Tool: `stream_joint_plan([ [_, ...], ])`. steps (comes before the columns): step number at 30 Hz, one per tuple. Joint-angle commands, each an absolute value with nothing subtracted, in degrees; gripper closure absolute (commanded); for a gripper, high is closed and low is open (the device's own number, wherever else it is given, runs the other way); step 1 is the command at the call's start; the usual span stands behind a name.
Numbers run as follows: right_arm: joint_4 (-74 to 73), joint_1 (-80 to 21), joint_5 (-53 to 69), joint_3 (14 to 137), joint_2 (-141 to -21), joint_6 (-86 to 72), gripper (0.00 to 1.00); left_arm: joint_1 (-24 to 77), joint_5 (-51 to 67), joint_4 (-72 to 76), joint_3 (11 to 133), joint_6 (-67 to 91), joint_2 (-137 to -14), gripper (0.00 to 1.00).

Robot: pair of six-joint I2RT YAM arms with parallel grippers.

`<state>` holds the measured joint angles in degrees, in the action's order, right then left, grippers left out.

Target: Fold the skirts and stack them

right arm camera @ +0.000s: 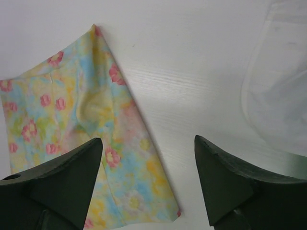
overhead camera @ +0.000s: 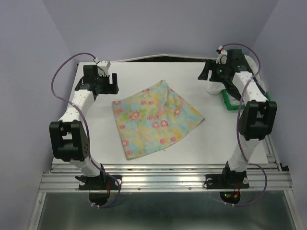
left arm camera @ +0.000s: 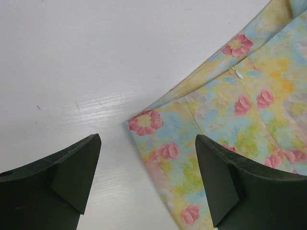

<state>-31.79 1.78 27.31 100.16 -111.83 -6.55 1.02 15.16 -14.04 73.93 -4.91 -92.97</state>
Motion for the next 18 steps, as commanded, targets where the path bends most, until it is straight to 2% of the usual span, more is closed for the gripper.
stream_joint_plan([
  [1,-29.98,1.32,34.44,93.62,-109.07,-1.76,0.2,1.5,15.99,-12.48,70.33,-6.06,-85.87,0.1],
  [6,-30.15,-1.57,34.81,87.65,-109.34,4.03,0.35,1.49,20.47,-12.4,65.84,-6.5,-84.9,0.22],
  [10,-29.09,-5.88,29.37,82.99,-108.98,10.44,0.39,1.58,21.27,-10.55,64.34,-7.9,-86.39,0.29],
  [14,-28.21,-7.91,26.02,79.02,-109.95,12.22,0.41,1.58,24.17,-14.76,68.72,-14.49,-91.04,0.33],
  [18,-28.74,-7.91,25.75,74.81,-110.13,13.09,0.51,1.67,24.88,-16.87,71.19,-16.26,-94.91,0.37],
])
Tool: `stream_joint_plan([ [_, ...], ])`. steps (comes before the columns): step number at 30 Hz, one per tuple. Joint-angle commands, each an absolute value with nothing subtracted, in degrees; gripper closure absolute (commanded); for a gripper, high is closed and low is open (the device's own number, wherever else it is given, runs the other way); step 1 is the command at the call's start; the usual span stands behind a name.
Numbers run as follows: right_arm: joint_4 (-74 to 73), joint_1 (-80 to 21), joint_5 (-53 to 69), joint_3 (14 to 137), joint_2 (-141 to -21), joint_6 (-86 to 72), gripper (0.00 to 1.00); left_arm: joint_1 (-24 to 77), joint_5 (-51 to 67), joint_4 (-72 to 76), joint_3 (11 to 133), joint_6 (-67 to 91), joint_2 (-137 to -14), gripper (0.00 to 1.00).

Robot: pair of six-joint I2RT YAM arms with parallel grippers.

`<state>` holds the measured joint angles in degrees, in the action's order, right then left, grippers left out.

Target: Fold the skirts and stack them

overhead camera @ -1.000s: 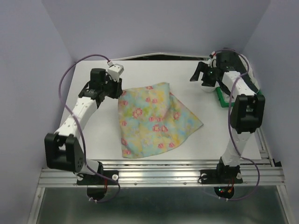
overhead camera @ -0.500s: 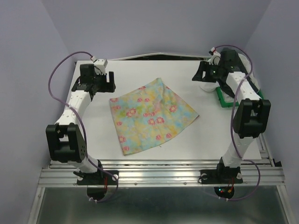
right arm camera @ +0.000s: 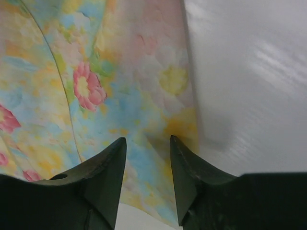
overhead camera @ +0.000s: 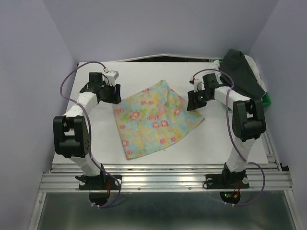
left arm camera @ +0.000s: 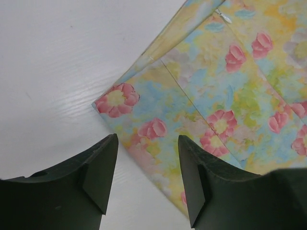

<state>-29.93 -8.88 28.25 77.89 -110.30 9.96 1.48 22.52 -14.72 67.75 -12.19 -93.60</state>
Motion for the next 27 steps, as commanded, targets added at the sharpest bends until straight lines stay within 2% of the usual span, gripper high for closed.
stream_joint_plan([
  [1,-29.09,-7.91,26.01,73.75,-109.6,13.88,0.55,1.76,24.61,-16.87,71.37,-16.26,-95.27,0.37],
  [2,-29.18,-8.43,25.93,71.39,-109.08,14.23,0.57,1.67,24.35,-16.88,71.54,-16.26,-95.62,0.37],
  [4,-29.7,-8.44,26.01,69.18,-107.32,15.81,0.69,1.67,24.0,-16.7,71.63,-16.61,-96.59,0.37],
  [5,-30.75,-8.44,26.28,67.34,-106.79,16.26,0.81,1.67,23.99,-16.61,71.72,-16.87,-96.85,0.37],
  [8,-36.28,-8.96,28.55,65.05,-104.16,19.33,0.99,1.84,24.35,-16.79,71.98,-17.22,-97.73,0.38],
  [13,-51.63,-12.22,38.55,61.17,-95.12,29.15,0.99,2.55,24.43,-17.23,72.16,-18.28,-99.05,0.44],
  [16,-55.28,-12.22,41.57,64.23,-93.52,27.96,0.97,2.64,25.05,-17.05,72.25,-18.2,-99.58,0.44],
  [20,-43.36,-12.22,36.58,72.31,-92.37,13.91,0.87,2.64,25.93,-16.17,73.56,-17.05,-100.54,0.43],
  [22,-32.65,-12.22,31.22,74.35,-93.33,6.62,0.72,2.64,26.02,-15.82,74.87,-16.52,-101.42,0.39],
  [24,-27.09,-12.22,27.61,77.06,-96.91,5.46,0.64,2.72,26.1,-15.99,76.02,-16.44,-102.39,0.35],
  [27,-26.1,-12.22,23.65,86.37,-106.76,6.41,0.62,3.16,29.08,-17.4,79.62,-18.54,-103.44,0.31],
])
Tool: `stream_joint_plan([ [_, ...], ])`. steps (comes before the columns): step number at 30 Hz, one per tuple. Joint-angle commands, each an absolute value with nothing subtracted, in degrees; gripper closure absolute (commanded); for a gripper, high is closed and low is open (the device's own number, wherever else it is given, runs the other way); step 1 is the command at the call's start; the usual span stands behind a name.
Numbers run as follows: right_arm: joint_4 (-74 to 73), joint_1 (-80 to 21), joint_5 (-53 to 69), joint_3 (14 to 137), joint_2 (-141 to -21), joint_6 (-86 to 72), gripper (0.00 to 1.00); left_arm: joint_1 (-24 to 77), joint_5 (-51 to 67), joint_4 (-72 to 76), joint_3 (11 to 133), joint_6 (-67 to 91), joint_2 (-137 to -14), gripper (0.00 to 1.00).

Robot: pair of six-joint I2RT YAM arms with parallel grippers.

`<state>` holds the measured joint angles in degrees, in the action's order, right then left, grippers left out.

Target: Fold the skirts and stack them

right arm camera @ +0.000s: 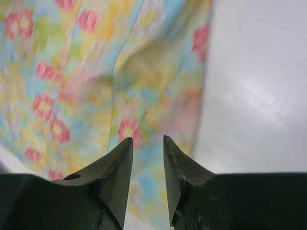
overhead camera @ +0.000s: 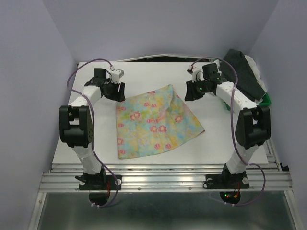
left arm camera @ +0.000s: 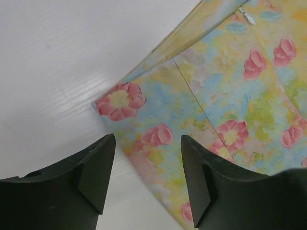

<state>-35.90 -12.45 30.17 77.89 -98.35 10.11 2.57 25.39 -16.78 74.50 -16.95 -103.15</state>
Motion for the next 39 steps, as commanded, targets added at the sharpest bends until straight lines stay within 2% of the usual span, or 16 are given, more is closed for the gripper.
stream_joint_plan([
  [1,-27.93,-12.22,23.82,88.66,-109.05,7.2,0.62,4.03,29.96,-18.53,82.07,-19.33,-103.88,0.31],
  [4,-26.3,-12.22,25.39,92.02,-114.06,6.86,0.6,6.75,32.95,-20.04,86.82,-21.97,-106.16,0.31],
  [6,-24.18,-12.22,27.06,91.67,-115.31,5.98,0.49,8.08,36.19,-20.13,91.57,-22.23,-107.92,0.31],
  [9,-19.35,-12.22,29.62,89.66,-116.54,4.75,0.41,10.8,37.09,-18.55,97.72,-19.79,-112.4,0.33],
  [13,-15.13,-13.44,27.7,89.3,-117.33,6.85,0.41,12.48,36.65,-17.14,104.05,-16.44,-118.64,0.37],
  [18,-11.52,-15.82,23.12,90.43,-118.73,11.59,0.43,13.79,36.48,-16.96,106.08,-15.47,-120.85,0.44],
  [22,-13.53,-17.05,20.92,95.52,-123.81,12.92,0.45,13.36,34.9,-15.56,103.02,-13.28,-119.19,0.46],
  [25,-15.47,-18.19,17.86,98.26,-126.64,16.42,0.46,12.22,31.22,-17.57,99.07,-13.36,-116.91,0.41],
  [35,-13.8,-23.72,11.09,98.61,-130.69,23.81,0.46,3.87,28.92,-17.84,83.69,-16.43,-108.2,0.39],
  [38,-13.01,-24.25,8.71,97.83,-131.05,23.38,0.69,2.46,26.64,-17.84,80.7,-17.66,-106.7,0.41],
  [39,-12.83,-24.26,8.27,97.74,-130.7,23.12,0.72,2.37,25.85,-17.67,79.99,-17.75,-106.53,0.44],
])
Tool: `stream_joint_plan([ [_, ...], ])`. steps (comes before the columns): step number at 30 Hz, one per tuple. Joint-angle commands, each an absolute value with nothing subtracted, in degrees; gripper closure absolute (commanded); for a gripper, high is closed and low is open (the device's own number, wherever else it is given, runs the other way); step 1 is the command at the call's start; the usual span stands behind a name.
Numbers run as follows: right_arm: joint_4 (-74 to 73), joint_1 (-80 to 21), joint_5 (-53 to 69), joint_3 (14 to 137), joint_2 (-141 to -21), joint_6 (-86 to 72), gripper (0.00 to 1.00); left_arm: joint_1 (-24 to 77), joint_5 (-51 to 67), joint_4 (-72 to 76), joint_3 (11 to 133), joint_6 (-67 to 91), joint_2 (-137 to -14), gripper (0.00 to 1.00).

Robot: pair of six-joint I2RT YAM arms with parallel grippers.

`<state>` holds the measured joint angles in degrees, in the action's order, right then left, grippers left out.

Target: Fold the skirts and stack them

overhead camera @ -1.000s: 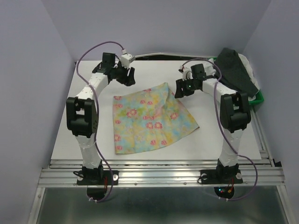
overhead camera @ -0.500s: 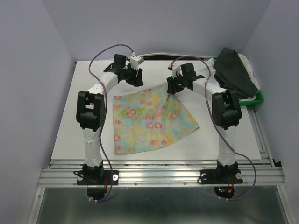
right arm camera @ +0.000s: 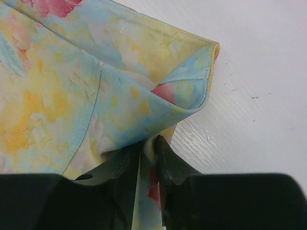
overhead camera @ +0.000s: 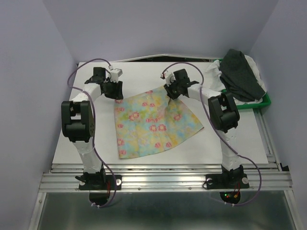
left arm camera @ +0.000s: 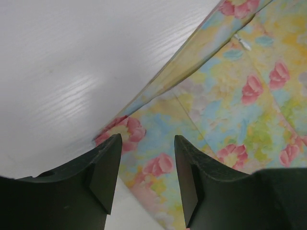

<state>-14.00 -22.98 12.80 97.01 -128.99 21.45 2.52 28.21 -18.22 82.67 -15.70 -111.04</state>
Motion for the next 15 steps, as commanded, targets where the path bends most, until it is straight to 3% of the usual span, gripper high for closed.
stream_joint_plan([
  [1,-12.83,-24.26,7.83,97.56,-129.65,22.85,0.75,1.94,24.88,-17.49,79.2,-17.93,-106.09,0.47],
  [2,-12.92,-24.26,7.21,97.38,-129.03,22.16,0.78,1.85,24.53,-17.14,77.97,-18.54,-106.08,0.55],
  [5,-13.36,-24.26,7.21,95.98,-125.69,21.8,0.85,1.85,22.68,-16.52,76.99,-20.12,-107.05,0.58],
  [10,-16.34,-24.26,9.31,94.4,-122.52,21.8,0.94,2.11,22.69,-14.25,75.5,-24.6,-108.63,0.38],
  [11,-16.52,-24.26,10.19,94.13,-122.0,21.62,0.98,2.2,21.81,-12.67,75.41,-24.96,-108.89,0.37],
  [15,-18.63,-24.26,12.56,94.31,-121.55,18.9,0.99,2.2,17.67,-10.55,77.43,-23.91,-112.66,0.38],
])
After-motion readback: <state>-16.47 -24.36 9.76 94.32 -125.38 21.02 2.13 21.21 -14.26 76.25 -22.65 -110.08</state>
